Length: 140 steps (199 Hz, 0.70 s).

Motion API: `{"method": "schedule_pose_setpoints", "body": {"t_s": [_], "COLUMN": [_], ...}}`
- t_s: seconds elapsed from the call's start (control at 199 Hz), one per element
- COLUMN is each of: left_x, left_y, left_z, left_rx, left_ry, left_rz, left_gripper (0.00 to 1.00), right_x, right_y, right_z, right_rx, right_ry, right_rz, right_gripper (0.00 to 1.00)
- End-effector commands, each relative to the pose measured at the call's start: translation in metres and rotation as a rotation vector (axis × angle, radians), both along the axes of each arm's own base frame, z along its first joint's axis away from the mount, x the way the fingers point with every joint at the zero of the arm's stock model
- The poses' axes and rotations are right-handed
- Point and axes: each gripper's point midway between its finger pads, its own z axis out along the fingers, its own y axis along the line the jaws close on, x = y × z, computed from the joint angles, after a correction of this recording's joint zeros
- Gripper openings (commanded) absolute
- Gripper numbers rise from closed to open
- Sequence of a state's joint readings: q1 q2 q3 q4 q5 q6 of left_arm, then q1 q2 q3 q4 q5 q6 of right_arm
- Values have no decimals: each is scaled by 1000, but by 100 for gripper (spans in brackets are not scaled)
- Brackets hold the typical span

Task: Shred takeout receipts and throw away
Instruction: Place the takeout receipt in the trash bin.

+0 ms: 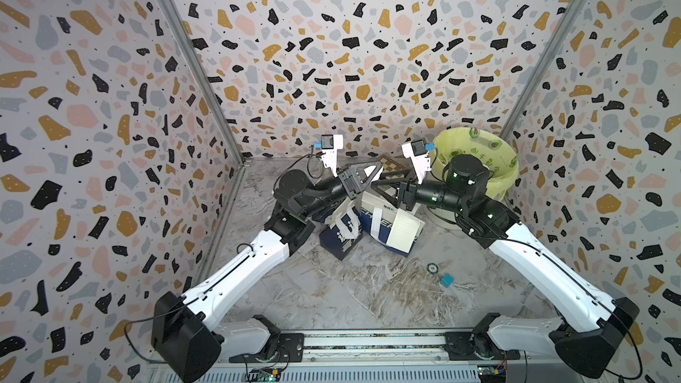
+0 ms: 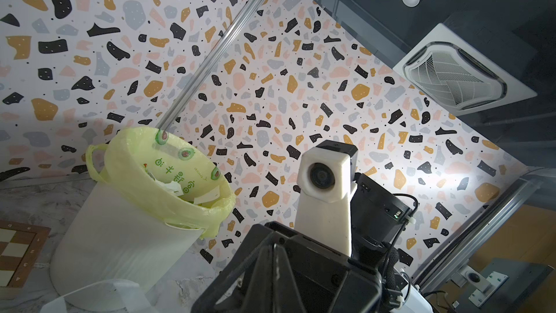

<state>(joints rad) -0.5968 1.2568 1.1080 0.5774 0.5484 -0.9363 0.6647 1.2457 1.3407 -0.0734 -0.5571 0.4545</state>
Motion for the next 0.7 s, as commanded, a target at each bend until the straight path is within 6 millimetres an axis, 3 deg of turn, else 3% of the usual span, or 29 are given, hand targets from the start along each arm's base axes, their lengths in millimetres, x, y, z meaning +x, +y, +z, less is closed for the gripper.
{"method": "schedule_pose_setpoints", "body": {"t_s": [0.0, 0.12, 0.381, 0.572, 0.672, 0.697], "left_x": [-16, -17, -18, -18, -16, -16], "left_y": [7, 7, 7, 6, 7, 7], "left_z": [32, 33, 34, 33, 29, 28], "left_rx": [-58, -62, -75, -75, -64, -62], "left_ry": [-86, -87, -84, -75, -57, -57], "left_rz": [-17, -19, -30, -32, -19, -16], "left_gripper": [0, 0, 0, 0, 0, 12], "right_x": [-11, -13, -13, -14, -11, -10], "right_y": [0, 0, 3, 3, -1, -3], "right_z": [18, 25, 24, 29, 29, 30], "right_rx": [55, 79, 87, 102, 98, 94], "right_ry": [-22, -37, -24, -35, -45, -51], "right_rz": [51, 58, 73, 70, 40, 26], "right_gripper": [53, 40, 24, 0, 0, 0]}}
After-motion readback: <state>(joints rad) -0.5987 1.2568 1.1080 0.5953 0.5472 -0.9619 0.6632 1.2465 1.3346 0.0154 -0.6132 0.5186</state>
